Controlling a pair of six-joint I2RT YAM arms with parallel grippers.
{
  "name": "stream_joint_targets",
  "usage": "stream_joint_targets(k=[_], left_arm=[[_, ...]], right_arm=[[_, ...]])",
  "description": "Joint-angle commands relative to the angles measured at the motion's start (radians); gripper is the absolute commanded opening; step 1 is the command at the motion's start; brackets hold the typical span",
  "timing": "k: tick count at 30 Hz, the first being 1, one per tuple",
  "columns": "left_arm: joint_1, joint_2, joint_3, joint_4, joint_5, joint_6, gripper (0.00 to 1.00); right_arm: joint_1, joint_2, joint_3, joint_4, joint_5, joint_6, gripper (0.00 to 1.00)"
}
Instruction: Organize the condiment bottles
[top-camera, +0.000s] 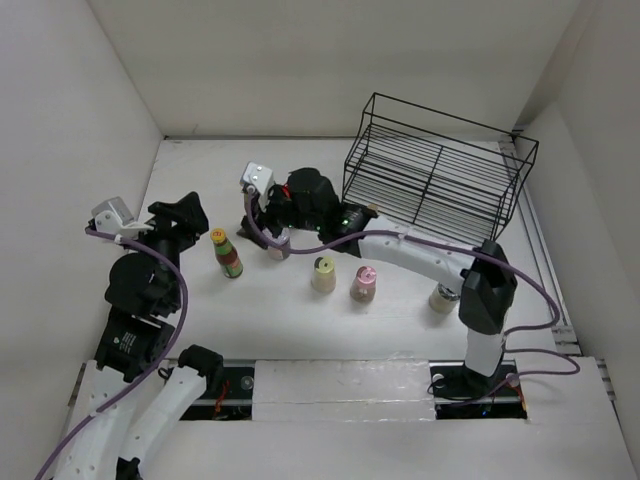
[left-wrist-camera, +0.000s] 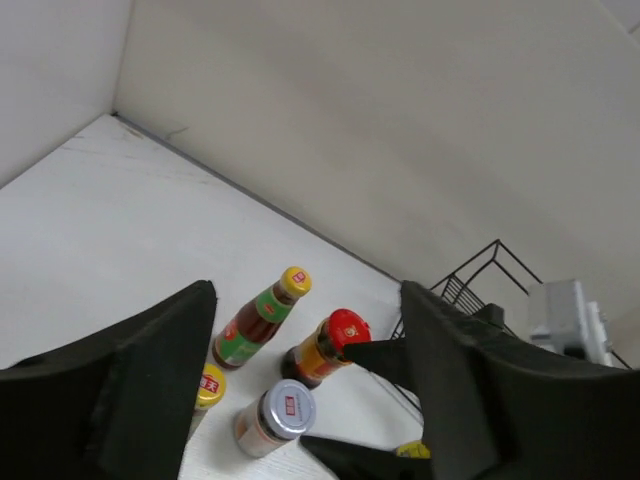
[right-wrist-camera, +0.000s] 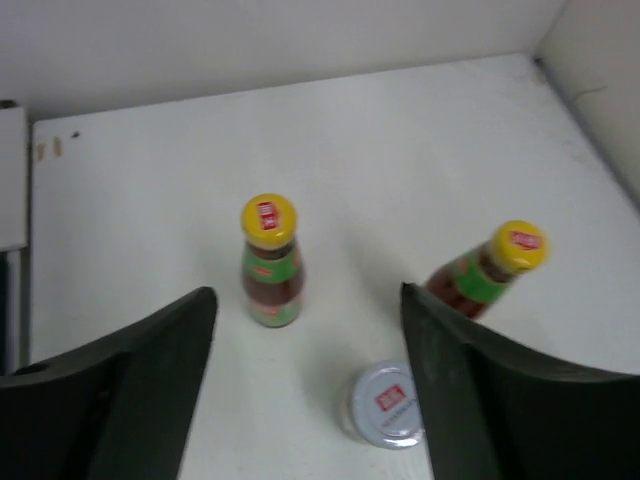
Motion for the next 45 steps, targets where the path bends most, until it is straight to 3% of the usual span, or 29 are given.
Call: stream_joint_targets(k=[1,3,12,20,24,30,31,32,37,40,45], left_arm=[[0.004,-0.02,-0.03,0.016,-0.078,-0.033,0.73],[0.004,-0.02,-0.03,0.025,-0.067,-0.033,0.82],[0.004,-0.071,-0.052,0.04,-0.057,-0.052,0.83],[0.004,-0.112,-0.072,0.049,-0.057,-0.052,0.83],[0.004,-0.121,-0.072,0.049,-0.057,-0.052,0.82],[0.004,-0.141,-0.081,0.059,-0.057,-0.052,0.82],[0.004,-0.141,-0.081,0.059,-0.057,-0.052,0.82],[0.004,-0.141,-0.081,0.059,-0.057,-0.052,0.82],[0.004,-0.154,-0.09,0.069,-0.047,-0.052,0.81],[0.004,-0.154,-0.09,0.059,-0.047,-0.052,0.81],[0.004,-0.163,-0.09,0.068,-0.047,-0.052,0.81]], right_arm=[[0.041,0.052,0.105,-0.034,-0.093,-0.023,0.86],[0.05,0.111,0.142,-0.054,-0.102,-0.034,0.88],[0.05,0.273,0.274,-0.043,-0.113,-0.063,0.93],[0.05,0.353,0.264,0.157,-0.136,-0.033,0.93],[0.05,0.376,0.273,0.276,-0.156,0.015,0.89],[0.05,0.425,0.284,0.348,-0.156,0.065,0.64],[0.05,0.425,0.284,0.348,-0.145,0.065,0.56],[0.05,0.425,0.284,0.366,-0.145,0.065,0.4],[0.05,0.35,0.195,0.48,-0.154,0.101,0.19],[0.05,0.283,0.159,0.521,-0.135,0.111,0.11],[0.05,0.137,0.106,0.603,-0.125,0.112,0.11]])
